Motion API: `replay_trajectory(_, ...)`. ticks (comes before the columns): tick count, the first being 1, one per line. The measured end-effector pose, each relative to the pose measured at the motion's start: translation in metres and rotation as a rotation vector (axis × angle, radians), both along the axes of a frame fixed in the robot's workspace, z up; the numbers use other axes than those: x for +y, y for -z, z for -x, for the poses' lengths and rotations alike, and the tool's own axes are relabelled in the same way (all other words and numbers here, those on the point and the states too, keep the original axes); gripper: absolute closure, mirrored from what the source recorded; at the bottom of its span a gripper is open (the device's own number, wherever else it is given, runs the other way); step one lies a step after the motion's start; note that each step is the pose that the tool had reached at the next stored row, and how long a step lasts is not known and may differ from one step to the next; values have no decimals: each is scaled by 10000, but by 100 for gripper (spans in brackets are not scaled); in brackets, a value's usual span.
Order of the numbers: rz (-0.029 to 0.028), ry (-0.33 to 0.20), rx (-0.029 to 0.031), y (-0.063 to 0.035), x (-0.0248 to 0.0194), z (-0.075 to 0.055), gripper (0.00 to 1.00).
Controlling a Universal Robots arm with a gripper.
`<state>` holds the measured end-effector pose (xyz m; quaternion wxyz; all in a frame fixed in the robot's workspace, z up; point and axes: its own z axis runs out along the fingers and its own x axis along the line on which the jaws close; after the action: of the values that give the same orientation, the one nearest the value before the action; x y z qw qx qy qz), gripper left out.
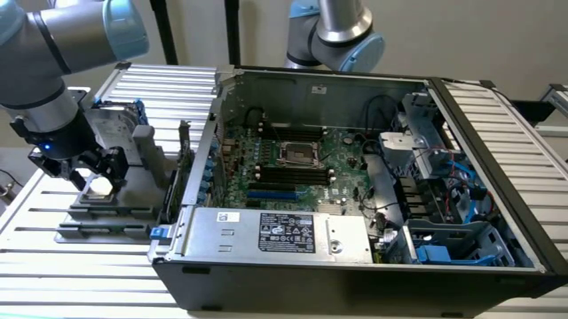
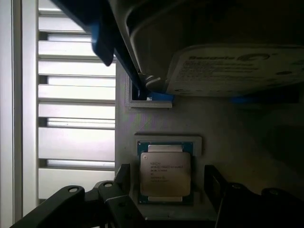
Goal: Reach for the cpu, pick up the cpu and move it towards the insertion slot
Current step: 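Pick up the cpu and move it towards the insertion slot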
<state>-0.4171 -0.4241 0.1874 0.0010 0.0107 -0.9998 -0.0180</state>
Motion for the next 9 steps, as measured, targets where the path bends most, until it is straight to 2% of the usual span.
replay_trajectory(5,-1,1,27,9,1,0,27)
replay_trajectory(9,-1,0,96,15,0,-2,27)
